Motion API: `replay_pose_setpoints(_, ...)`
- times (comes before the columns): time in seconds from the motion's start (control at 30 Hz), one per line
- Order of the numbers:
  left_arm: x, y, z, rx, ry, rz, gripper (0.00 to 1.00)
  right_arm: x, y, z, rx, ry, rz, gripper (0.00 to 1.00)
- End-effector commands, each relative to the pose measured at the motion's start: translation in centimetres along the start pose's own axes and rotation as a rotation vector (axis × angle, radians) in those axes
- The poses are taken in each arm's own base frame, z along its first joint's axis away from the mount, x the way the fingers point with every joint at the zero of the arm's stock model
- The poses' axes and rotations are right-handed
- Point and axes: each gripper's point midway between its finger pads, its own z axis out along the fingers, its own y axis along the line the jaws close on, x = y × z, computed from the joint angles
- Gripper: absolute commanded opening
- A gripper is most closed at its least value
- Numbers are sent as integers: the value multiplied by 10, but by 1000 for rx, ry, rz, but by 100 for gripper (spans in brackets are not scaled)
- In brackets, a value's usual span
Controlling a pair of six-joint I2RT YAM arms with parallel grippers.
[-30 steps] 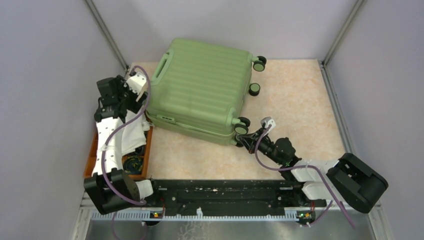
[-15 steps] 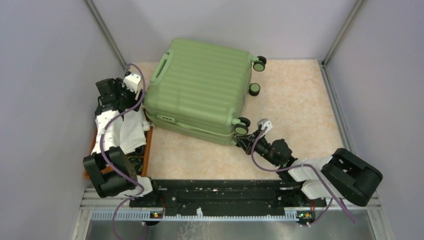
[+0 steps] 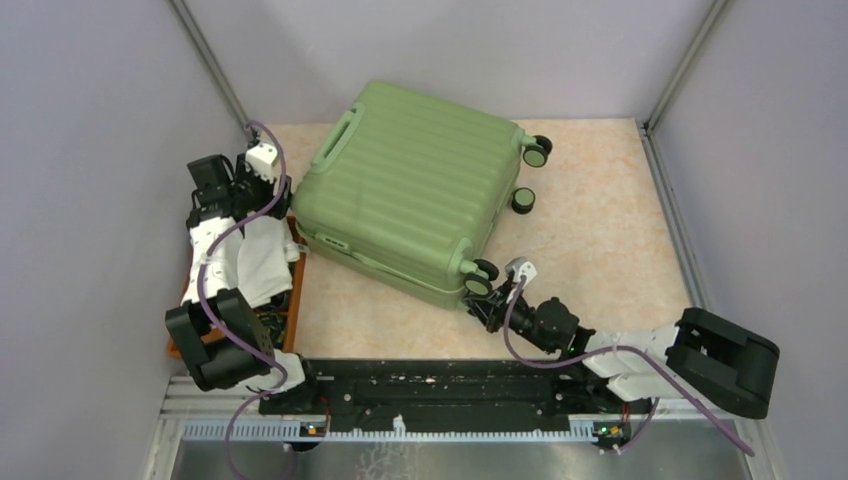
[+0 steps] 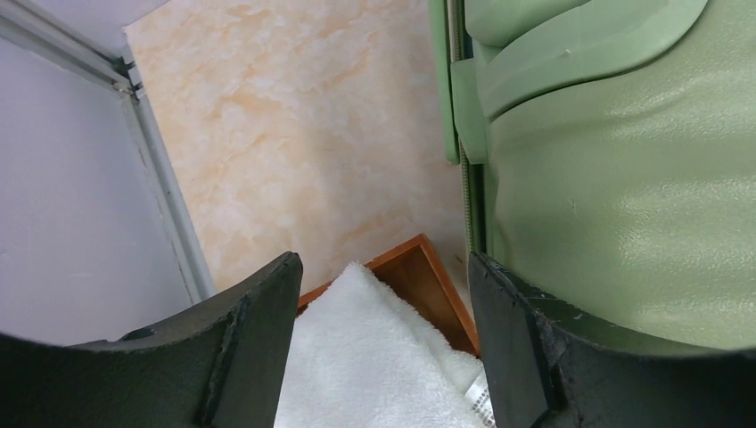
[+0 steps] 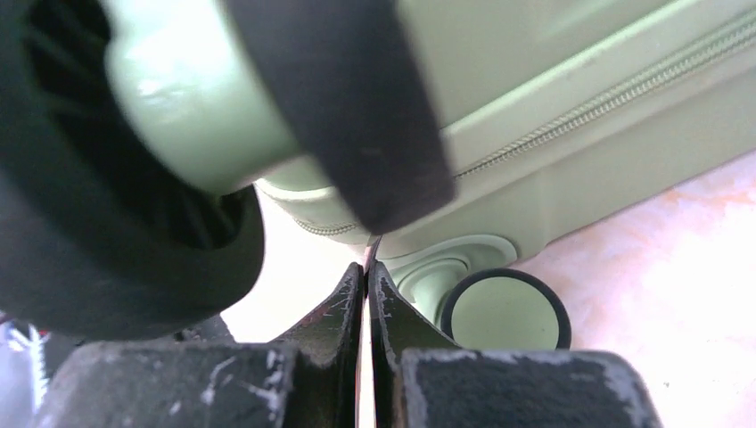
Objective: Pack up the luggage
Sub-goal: Zip the luggage at the center of the board.
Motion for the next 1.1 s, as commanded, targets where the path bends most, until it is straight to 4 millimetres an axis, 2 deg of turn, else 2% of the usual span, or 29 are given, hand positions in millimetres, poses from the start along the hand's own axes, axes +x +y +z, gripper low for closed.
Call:
replay_pose_setpoints(0.0,-13,-77,-8,303,-52,-124,76,-5,17,-7,-106,31,148,5)
replay_pose_setpoints(0.13,-24,-66,-10,268,-60,-81,80,-3,-4,-12,17,77,174,30)
replay_pose_setpoints(0.3,-57,-40,-4,225,-105,-59,88,-2,-33,-22,132,109,259,44)
replay_pose_setpoints(0.37,-67,-32,4,232,-123,-103,88,1,-39,-26,165,124,277,45)
replay_pose_setpoints(0.57,-92,-42,29,290,-185,-176,88,14,-45,-30,191,163,311,48)
replay_pose_setpoints(0.7,-103,-51,42,333,-198,-240,90,8,-30,-29,85,129,305,52)
replay_pose_setpoints(0.8,-105,-54,54,353,-185,-273,88,-2,-18,-28,-3,76,278,54)
replay_pose_setpoints(0.93,-108,-36,65,271,-196,-296,83,2,-15,-24,-20,98,264,54)
replay_pose_setpoints(1.07,-113,-14,69,153,-212,-323,79,12,-24,-22,37,140,279,54)
